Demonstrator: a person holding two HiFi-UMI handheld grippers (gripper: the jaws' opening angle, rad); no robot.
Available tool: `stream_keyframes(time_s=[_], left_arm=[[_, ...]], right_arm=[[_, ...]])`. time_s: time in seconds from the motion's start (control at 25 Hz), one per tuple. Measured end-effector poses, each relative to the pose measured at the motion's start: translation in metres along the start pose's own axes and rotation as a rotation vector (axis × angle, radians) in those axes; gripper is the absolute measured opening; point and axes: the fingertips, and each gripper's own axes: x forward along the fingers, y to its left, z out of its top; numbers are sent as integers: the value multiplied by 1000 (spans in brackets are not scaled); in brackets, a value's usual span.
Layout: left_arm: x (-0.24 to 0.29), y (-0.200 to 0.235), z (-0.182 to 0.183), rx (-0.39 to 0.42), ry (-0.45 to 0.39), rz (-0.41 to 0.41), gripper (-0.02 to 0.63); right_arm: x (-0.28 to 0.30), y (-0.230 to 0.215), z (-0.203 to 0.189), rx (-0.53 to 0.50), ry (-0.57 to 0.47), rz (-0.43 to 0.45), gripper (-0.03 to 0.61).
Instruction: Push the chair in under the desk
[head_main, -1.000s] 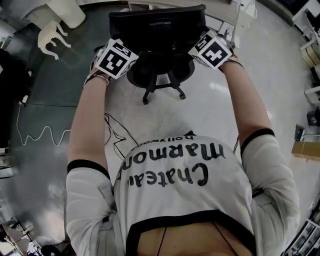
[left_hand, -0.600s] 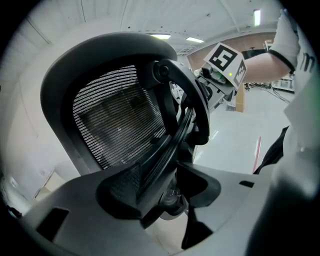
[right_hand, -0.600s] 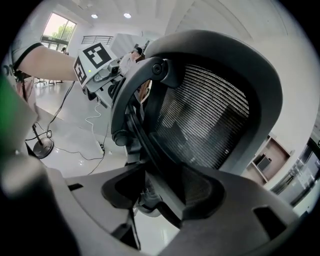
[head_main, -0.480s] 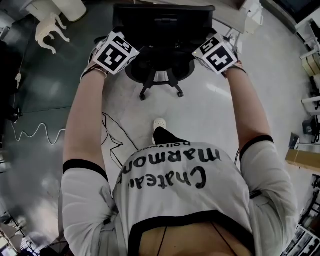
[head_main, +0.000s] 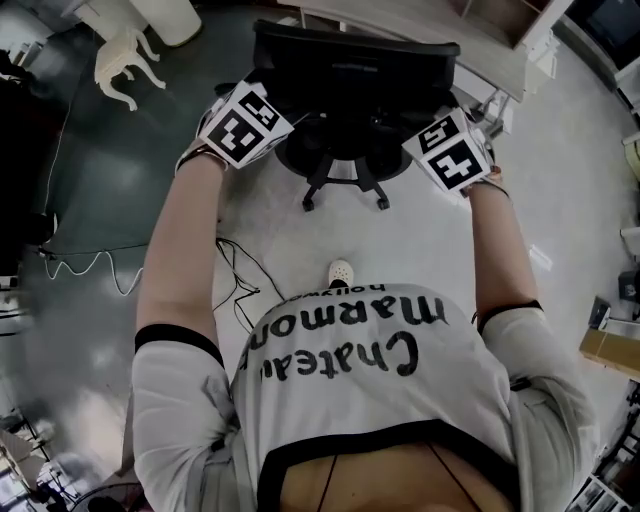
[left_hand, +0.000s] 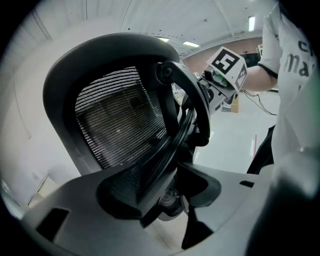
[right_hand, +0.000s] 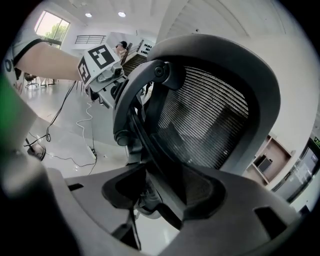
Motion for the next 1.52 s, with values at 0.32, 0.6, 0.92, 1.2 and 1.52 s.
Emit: stream_keyframes(time_s=[0.32,0.6,0.92,1.2,1.52], left_arm=[[4,32,-13,27,-42,-15,230],[2,53,-22,37,-65,-14,235],[3,66,-30,42,-64,-55,236],[0,84,-39,71,-90,-99,236],[0,111,-52,110,-119,-149,236]], right_arm=[[22,1,20,-15,23,-30,218],[36,-2,34,-6,31,-32,218],[45,3,43,25,48,-73,224],[52,10,58,37,59,-94,221],[71,15,77,96,99,-136,222]])
